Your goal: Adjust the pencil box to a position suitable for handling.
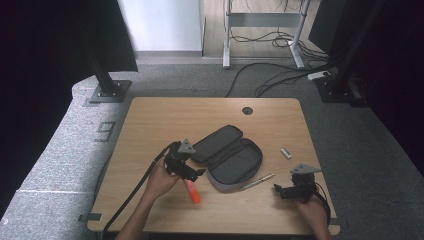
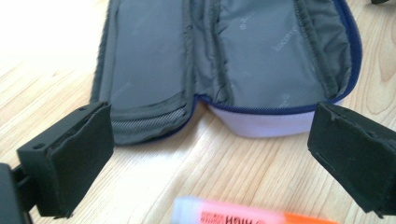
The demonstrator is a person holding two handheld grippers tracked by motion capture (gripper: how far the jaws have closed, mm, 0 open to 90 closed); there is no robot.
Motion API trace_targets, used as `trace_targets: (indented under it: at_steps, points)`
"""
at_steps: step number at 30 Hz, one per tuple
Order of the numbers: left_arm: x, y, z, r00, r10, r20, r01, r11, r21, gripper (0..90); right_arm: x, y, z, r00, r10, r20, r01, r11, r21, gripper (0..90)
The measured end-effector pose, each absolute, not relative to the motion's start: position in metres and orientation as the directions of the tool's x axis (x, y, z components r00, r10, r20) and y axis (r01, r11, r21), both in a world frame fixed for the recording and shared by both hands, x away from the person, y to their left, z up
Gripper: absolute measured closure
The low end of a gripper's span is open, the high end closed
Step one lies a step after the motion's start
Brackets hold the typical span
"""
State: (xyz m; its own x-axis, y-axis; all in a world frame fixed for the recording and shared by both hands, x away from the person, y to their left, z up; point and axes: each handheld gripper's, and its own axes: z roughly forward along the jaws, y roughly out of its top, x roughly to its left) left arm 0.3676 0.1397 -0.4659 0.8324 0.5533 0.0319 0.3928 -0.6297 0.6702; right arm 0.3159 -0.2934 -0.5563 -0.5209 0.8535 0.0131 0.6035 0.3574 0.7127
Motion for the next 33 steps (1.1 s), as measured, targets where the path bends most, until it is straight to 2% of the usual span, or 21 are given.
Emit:
trace_targets:
  at_steps: [12,23,33]
  points:
    - [0.365,0.177,-0.470,0.795,0.606,-0.002,0.430,-0.563,0.706,0.0,0.316,-0.293,-0.556,-0.520,0.854,0.013,0.604,0.357,0.713,0.0]
    - [0.361,0.211,-0.483,0.768,0.637,-0.072,0.467,-0.479,0.743,0.0,0.316,-0.293,-0.556,-0.521,0.854,0.013,0.604,0.357,0.713,0.0]
    - [0.356,0.231,-0.505,0.753,0.654,-0.075,0.468,-0.452,0.760,0.0,0.316,-0.293,-0.556,-0.520,0.854,0.013,0.604,0.357,0.713,0.0]
